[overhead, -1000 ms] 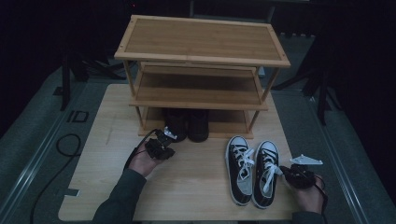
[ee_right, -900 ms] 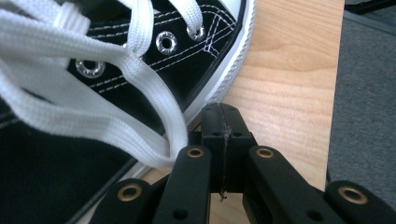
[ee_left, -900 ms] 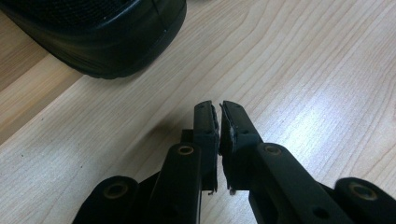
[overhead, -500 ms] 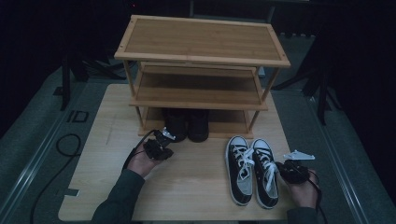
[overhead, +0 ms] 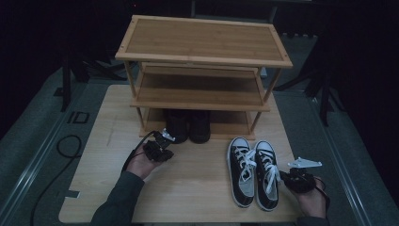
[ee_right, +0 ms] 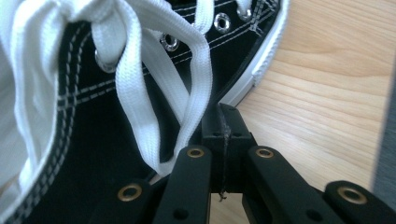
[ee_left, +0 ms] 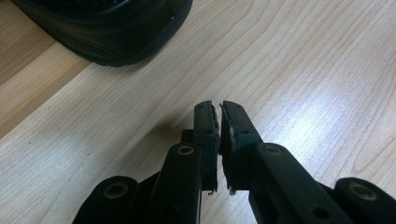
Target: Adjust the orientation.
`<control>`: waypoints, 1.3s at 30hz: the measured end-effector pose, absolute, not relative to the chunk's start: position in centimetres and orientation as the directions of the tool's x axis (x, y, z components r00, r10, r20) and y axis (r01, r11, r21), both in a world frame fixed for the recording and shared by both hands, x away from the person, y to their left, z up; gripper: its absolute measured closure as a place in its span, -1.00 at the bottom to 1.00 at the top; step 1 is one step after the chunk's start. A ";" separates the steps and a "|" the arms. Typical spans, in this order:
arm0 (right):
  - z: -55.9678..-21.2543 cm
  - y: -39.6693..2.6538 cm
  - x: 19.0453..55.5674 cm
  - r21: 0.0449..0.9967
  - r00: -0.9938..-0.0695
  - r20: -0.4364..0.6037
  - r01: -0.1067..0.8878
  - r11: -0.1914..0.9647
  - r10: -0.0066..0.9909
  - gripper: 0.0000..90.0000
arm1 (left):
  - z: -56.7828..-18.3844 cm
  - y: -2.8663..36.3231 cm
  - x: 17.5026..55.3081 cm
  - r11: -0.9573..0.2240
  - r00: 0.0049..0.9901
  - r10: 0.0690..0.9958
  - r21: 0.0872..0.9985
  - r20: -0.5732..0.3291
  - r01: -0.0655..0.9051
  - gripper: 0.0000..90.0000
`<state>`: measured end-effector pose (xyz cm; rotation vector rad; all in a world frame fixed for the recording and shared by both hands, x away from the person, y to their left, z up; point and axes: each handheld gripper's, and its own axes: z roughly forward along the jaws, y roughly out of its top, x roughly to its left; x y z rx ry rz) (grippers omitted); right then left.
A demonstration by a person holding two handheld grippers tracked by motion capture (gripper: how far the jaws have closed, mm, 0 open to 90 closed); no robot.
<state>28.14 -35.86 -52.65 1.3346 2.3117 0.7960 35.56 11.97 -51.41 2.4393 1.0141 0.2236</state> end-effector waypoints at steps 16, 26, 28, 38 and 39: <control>-52.0 -35.0 30.5 0.622 -0.527 -0.038 0.652 0.432 0.849 1.00 | -51.6 12.0 35.6 -0.606 0.712 0.701 0.494 -0.040 0.624 0.89; -51.8 -33.8 33.2 0.604 -0.567 -0.038 0.643 0.471 0.823 1.00 | -52.0 12.1 35.5 -0.606 0.711 0.701 0.487 -0.046 0.629 0.89; -51.8 -33.5 33.7 0.600 -0.579 -0.045 0.636 0.485 0.814 1.00 | -52.0 12.2 35.5 -0.603 0.709 0.703 0.487 -0.048 0.631 0.89; -51.5 -31.4 36.1 0.577 -0.651 -0.064 0.594 0.561 0.756 1.00 | -52.1 12.5 35.5 -0.601 0.707 0.705 0.486 -0.051 0.635 0.89; -51.5 -31.2 36.3 0.573 -0.657 -0.063 0.592 0.566 0.751 1.00 | -52.1 12.5 35.5 -0.598 0.705 0.708 0.487 -0.051 0.636 0.89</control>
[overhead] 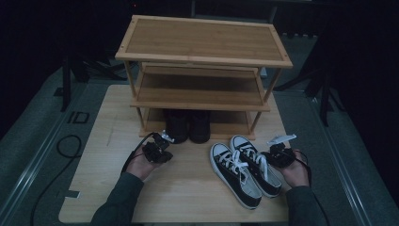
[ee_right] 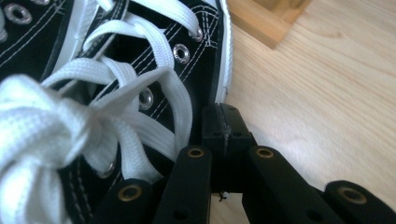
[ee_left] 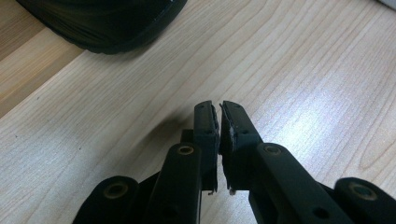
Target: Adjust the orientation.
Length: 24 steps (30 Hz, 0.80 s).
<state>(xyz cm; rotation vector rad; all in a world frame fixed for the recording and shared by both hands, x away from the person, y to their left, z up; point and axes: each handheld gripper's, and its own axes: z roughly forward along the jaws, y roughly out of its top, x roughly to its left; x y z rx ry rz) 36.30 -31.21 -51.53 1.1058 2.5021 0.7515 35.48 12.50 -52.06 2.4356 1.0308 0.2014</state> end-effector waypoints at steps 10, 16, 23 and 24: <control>-51.3 -30.8 37.4 0.558 -0.682 -0.053 0.586 0.588 0.730 1.00 | -52.1 12.8 35.6 -0.598 0.703 0.710 0.488 -0.047 0.637 0.89; -51.3 -30.8 37.4 0.560 -0.679 -0.053 0.587 0.585 0.732 1.00 | -52.1 13.0 35.6 -0.591 0.696 0.716 0.490 -0.047 0.641 0.84; -51.1 -30.9 37.3 0.555 -0.664 -0.066 0.596 0.580 0.745 0.80 | -51.9 13.2 35.4 -0.587 0.695 0.717 0.496 -0.047 0.640 0.81; -51.0 -31.0 37.2 0.555 -0.662 -0.067 0.597 0.580 0.746 0.76 | -51.9 13.2 35.4 -0.585 0.693 0.719 0.496 -0.050 0.642 0.81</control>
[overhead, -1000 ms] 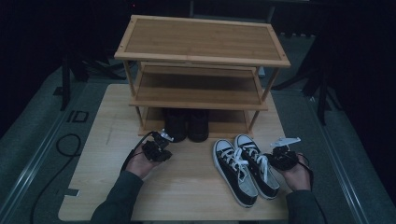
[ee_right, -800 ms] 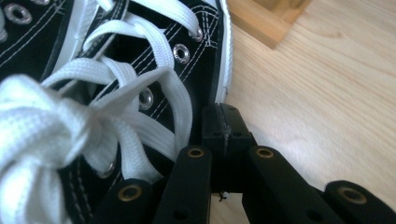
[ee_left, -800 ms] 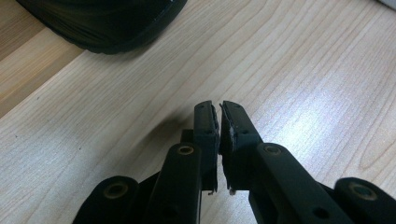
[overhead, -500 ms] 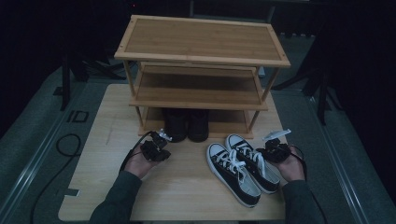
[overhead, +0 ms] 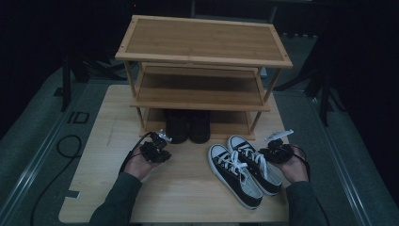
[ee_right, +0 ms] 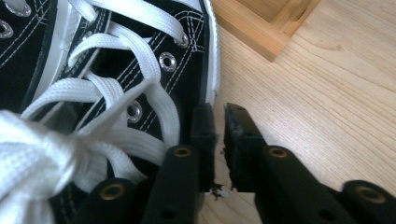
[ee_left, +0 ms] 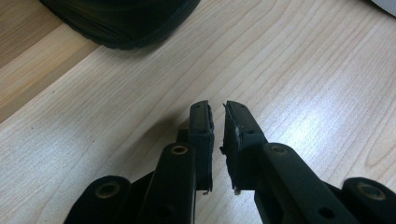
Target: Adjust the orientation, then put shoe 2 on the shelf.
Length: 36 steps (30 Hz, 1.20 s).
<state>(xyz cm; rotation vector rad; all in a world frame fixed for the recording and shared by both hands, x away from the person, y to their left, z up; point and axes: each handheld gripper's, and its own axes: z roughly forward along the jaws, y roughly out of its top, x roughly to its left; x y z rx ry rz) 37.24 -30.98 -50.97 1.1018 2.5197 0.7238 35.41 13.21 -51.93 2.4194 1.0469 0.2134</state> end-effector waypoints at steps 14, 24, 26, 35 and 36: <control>-49.9 -31.5 37.1 0.526 -0.700 -0.066 0.581 0.621 0.711 0.74 | -51.9 13.7 35.2 -0.576 0.686 0.727 0.504 -0.046 0.644 0.80; -49.1 -32.3 37.0 0.512 -0.709 -0.073 0.577 0.636 0.701 0.75 | -51.8 13.3 35.3 -0.583 0.691 0.722 0.503 -0.039 0.638 0.80; -49.0 -32.4 36.9 0.510 -0.708 -0.077 0.577 0.638 0.702 0.75 | -51.7 13.1 35.3 -0.588 0.696 0.717 0.503 -0.037 0.633 0.80; -47.7 -32.9 36.6 0.515 -0.707 -0.088 0.570 0.640 0.702 0.63 | -51.6 13.2 35.3 -0.591 0.696 0.718 0.503 -0.030 0.631 0.77; -47.6 -32.9 36.5 0.516 -0.710 -0.084 0.569 0.640 0.699 0.62 | -51.6 13.2 35.3 -0.589 0.694 0.719 0.503 -0.031 0.633 0.77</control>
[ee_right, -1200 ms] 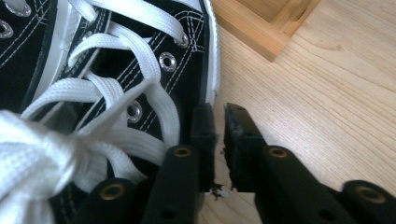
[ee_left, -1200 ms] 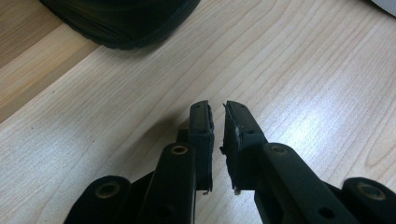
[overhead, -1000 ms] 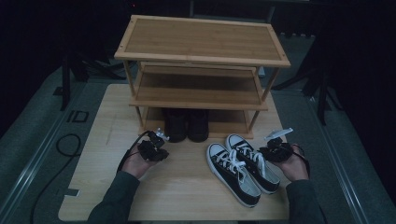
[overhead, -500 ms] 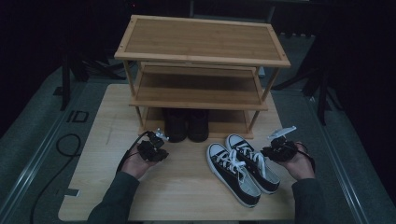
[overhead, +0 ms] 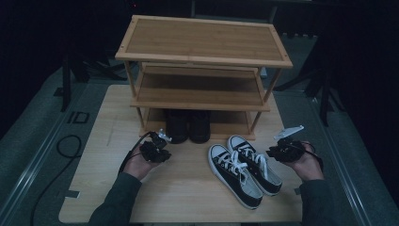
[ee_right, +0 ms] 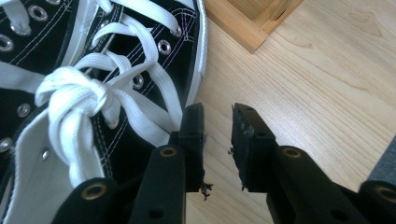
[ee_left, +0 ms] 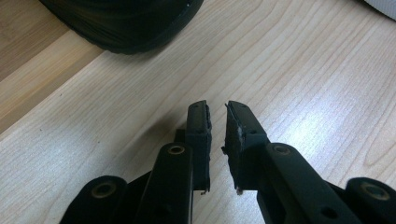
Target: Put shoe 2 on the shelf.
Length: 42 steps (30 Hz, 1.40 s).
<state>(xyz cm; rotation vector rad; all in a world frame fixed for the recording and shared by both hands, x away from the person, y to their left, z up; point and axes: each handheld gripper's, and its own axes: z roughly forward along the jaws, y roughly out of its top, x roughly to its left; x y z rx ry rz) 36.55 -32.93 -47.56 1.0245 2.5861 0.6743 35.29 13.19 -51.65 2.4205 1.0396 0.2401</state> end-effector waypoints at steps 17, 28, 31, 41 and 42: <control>-46.3 -33.1 35.6 0.514 -0.722 -0.067 0.567 0.644 0.689 0.46 | -51.8 13.7 35.5 -0.569 0.673 0.739 0.510 -0.027 0.645 0.65; -45.5 -33.0 34.3 0.521 -0.734 -0.059 0.556 0.648 0.677 0.42 | -52.0 14.0 35.8 -0.564 0.666 0.746 0.512 -0.021 0.648 0.60; -45.5 -32.7 34.0 0.515 -0.742 -0.058 0.551 0.657 0.668 0.41 | -52.1 14.1 35.8 -0.560 0.661 0.750 0.511 -0.023 0.652 0.58; -45.3 -32.5 33.0 0.531 -0.765 -0.013 0.540 0.653 0.644 0.39 | -52.4 14.3 35.6 -0.547 0.652 0.758 0.514 -0.031 0.661 0.52; -45.2 -32.5 32.8 0.530 -0.770 -0.009 0.537 0.656 0.638 0.39 | -52.4 14.2 35.6 -0.546 0.652 0.758 0.516 -0.031 0.660 0.51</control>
